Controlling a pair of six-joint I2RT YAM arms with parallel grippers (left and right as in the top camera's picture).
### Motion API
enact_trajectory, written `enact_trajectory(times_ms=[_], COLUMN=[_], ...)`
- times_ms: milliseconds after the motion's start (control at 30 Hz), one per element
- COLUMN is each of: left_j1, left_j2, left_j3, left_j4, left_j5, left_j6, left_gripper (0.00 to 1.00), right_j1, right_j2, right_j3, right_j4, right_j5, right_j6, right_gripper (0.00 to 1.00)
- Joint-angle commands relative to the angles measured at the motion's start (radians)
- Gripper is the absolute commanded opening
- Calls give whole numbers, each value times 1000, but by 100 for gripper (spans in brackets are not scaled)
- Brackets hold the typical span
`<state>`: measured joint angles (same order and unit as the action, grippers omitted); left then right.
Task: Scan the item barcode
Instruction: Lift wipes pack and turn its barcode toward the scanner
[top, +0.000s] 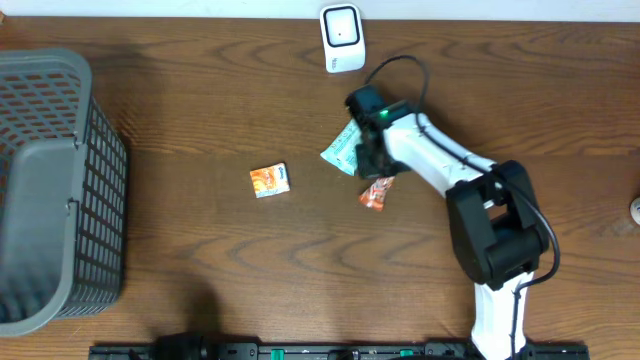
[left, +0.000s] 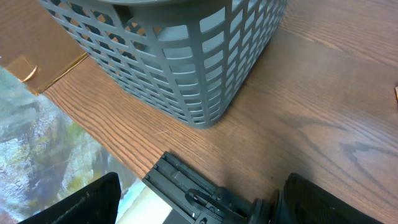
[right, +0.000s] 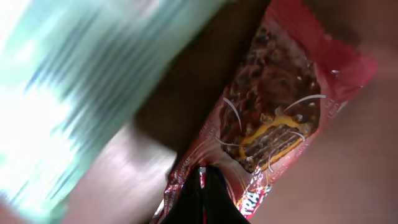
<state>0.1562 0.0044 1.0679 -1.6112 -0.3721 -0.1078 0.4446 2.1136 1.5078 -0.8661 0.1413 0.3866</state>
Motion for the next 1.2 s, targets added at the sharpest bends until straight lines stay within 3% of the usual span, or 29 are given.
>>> enact_trajectory(times_ms=[0, 133, 233, 300, 400, 467, 567, 667, 833, 1167], left_j1=[3, 3, 3, 3, 3, 3, 3, 3, 3, 3], left_j2=[0, 0, 0, 0, 0, 0, 0, 0, 0, 0], left_j3=[1, 1, 1, 1, 1, 1, 1, 1, 1, 1], left_j4=[-78, -78, -78, -78, -78, -78, -78, -78, -78, -78], left_j5=[-9, -9, -9, -9, -9, -9, -9, -9, -9, -9], left_j6=[1, 1, 1, 1, 1, 1, 1, 1, 1, 1], left_gripper=[84, 84, 84, 84, 84, 84, 84, 84, 84, 84], right_j1=[-51, -65, -59, -49, -20, 16, 44, 49, 35, 7], right_j2=[15, 11, -6, -26, -61, -73, -59, -26, 6, 63], right_j3=[-24, -17, 13, 40, 84, 105, 105, 105, 104, 104], right_j4=[12, 12, -11, -27, -30, 32, 115, 165, 80, 89], right_j5=[63, -16, -92, -113, -118, -128, -89, -86, -68, -11], right_j6=[28, -6, -32, -32, -32, -32, -31, -10, 105, 69], right_gripper=[1, 1, 18, 22, 18, 9, 3, 4, 1, 1])
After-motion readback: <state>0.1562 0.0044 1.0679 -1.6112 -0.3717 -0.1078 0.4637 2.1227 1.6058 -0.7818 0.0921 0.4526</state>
